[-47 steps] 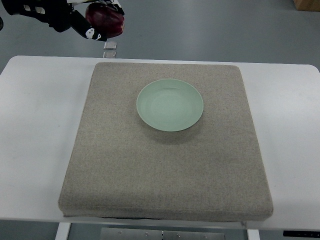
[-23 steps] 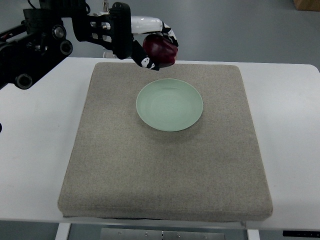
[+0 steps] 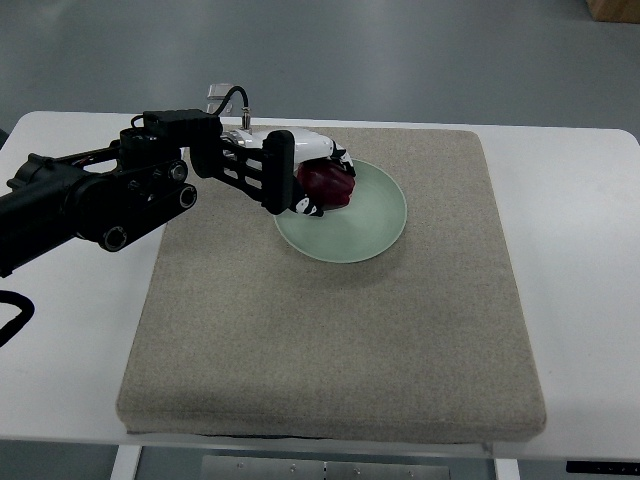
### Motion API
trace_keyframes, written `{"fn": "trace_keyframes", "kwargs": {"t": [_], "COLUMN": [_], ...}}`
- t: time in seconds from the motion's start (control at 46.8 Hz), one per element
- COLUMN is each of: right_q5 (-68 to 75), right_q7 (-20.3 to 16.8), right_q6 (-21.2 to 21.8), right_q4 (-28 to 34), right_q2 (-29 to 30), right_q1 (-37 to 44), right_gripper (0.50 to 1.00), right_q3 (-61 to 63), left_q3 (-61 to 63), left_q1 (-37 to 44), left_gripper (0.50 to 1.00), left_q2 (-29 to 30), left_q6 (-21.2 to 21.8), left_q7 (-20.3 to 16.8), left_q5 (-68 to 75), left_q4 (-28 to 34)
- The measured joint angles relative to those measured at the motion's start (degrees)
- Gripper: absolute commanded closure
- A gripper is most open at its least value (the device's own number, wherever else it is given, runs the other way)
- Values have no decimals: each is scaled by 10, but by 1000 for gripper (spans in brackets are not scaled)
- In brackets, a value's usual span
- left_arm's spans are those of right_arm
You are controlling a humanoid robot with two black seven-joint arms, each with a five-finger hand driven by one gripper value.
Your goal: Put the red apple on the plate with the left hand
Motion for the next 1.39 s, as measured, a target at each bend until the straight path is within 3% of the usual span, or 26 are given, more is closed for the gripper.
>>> {"fn": "trace_keyframes", "kwargs": {"t": [0.192,0.321,0.385,0.47,0.663,0.748,0.941,1.39], "right_q5": [0,0,0,0,0,0,0,0], "right_q7": [0,0,0,0,0,0,0,0], "right_q6": [0,0,0,0,0,0,0,0], "right_q4": [0,0,0,0,0,0,0,0], "right_q2": [0,0,0,0,0,0,0,0], "right_q1": [0,0,0,0,0,0,0,0], "right_gripper": [570,568,570,568,568,568,568,570], "right_q3": [0,0,0,0,0,0,0,0], "left_q3": [0,0,0,0,0,0,-7,-10], "left_q1": [9,11,13,13,11,5,-17,-36], "left_gripper": [1000,720,701,632,617,557,508,504], "left_q2": [-17,-18,-18,-18,-12,-9,16,105], "left_q6": [1,1,1,1,-7,-10,-36,-41], "left_q7": [0,-1,-1,-1,-1,-1,0,0], "left_q5": [0,-1,-1,-4,-27,-57,-123,-549], "left_q4": [22,23,23,23,14,13,13,26]}}
